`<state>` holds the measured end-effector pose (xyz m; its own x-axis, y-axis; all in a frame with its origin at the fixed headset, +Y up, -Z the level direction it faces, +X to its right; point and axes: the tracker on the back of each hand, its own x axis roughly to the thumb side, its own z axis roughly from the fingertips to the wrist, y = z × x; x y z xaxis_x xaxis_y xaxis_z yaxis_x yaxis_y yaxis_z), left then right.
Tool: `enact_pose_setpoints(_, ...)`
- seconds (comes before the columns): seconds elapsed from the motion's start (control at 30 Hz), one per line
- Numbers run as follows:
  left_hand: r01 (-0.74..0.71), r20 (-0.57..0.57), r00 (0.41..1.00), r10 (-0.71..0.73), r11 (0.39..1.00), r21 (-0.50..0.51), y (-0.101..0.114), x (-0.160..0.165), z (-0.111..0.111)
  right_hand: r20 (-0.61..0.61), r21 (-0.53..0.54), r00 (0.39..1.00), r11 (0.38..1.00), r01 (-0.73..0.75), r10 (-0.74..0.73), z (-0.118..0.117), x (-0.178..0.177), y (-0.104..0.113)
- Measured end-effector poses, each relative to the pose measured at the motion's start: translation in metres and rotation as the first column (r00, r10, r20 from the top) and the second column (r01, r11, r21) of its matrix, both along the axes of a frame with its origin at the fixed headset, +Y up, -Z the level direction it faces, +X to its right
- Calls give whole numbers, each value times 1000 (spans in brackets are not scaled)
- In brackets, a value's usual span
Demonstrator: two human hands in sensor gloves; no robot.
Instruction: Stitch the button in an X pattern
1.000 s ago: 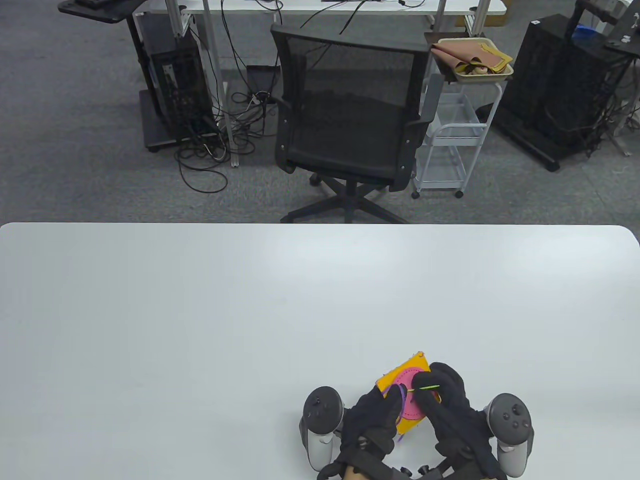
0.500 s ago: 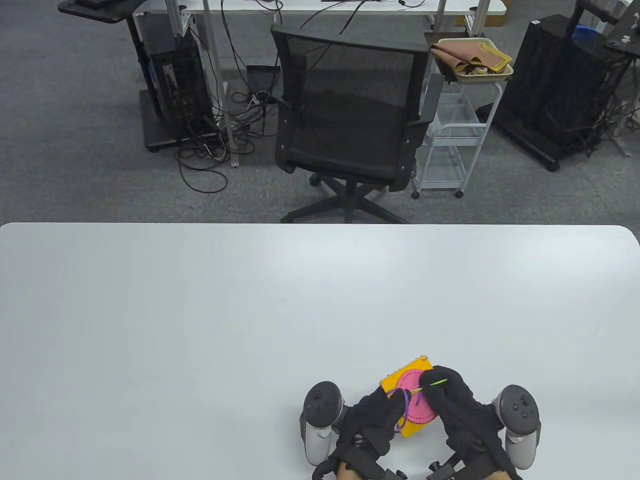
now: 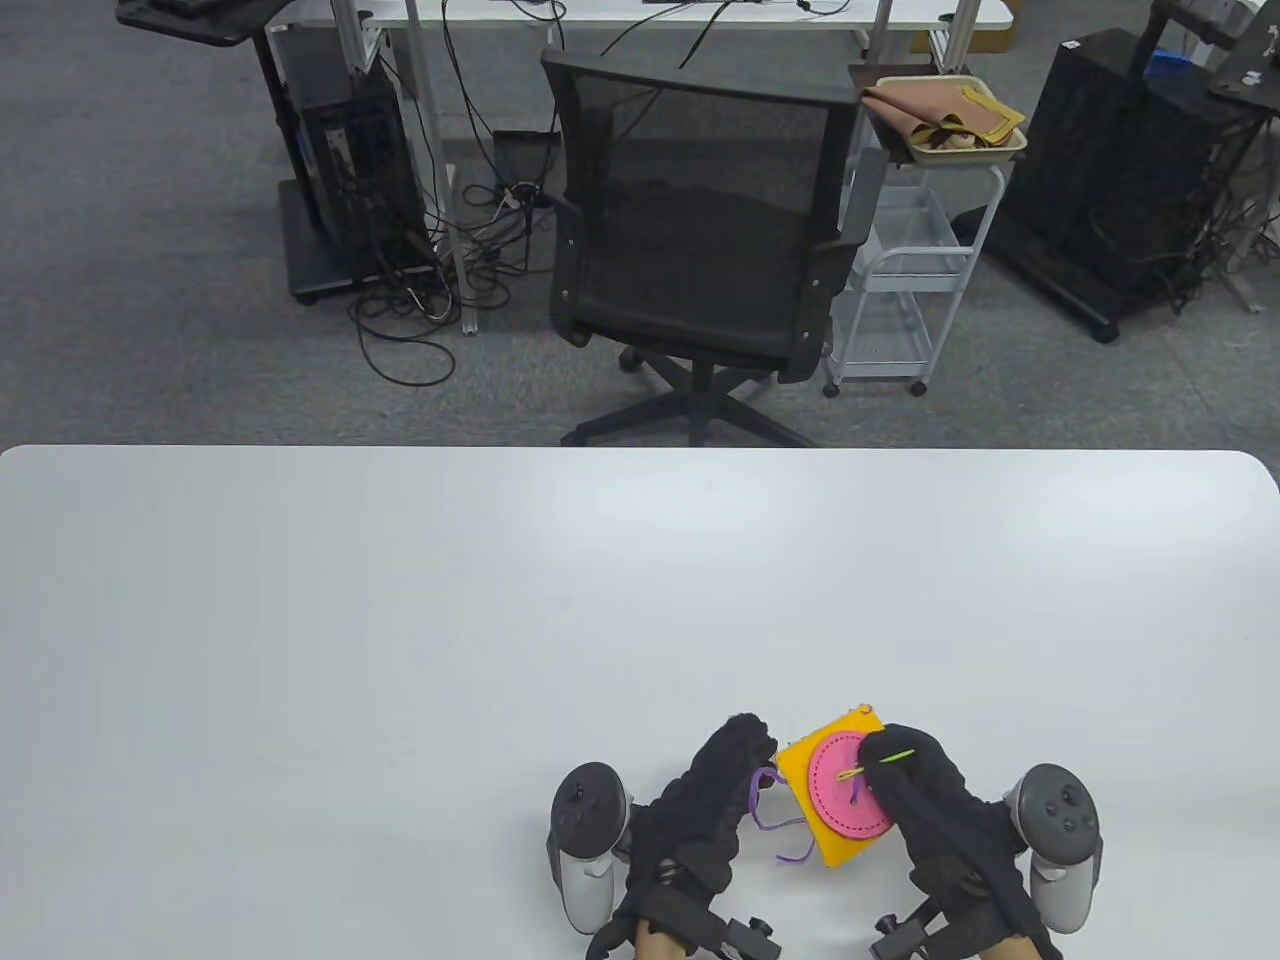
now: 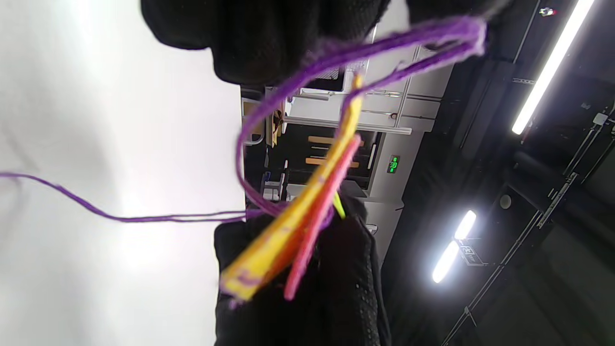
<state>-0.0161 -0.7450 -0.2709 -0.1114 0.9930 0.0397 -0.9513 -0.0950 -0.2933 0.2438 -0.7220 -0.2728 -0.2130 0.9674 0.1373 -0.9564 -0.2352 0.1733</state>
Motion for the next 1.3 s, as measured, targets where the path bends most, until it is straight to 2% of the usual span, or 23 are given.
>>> enact_pose_setpoints(0.13, 58, 124, 991, -52, 997, -46, -2, 12, 0, -48, 50, 995, 995, -91, 93, 4, -11, 1)
enact_pose_setpoints(0.23, 169, 127, 979, -162, 985, -45, -2, 16, -2, -67, 70, 992, 992, -104, 109, 5, -14, 3)
enact_pose_setpoints(0.33, 254, 81, 965, -251, 967, -21, -1, 14, -3, -78, 70, 990, 991, -115, 120, 4, -14, 2)
enact_pose_setpoints(0.57, 274, -60, 960, -273, 962, -1, 5, 15, 1, -75, 67, 989, 990, -124, 129, 4, -15, 0)
enact_pose_setpoints(0.77, 258, -82, 962, -260, 965, -36, 1, 13, 0, -24, 66, 996, 994, -89, 90, 4, -10, 2)
enact_pose_setpoints(1.0, 273, -257, 926, -274, 961, -43, 1, -5, 0, 44, 70, 999, 998, -7, 3, 3, 8, 9)
enact_pose_setpoints(1.3, 275, -403, 874, -271, 960, -48, 0, -22, 2, 105, 63, 984, 988, 138, -144, 0, 32, 15)
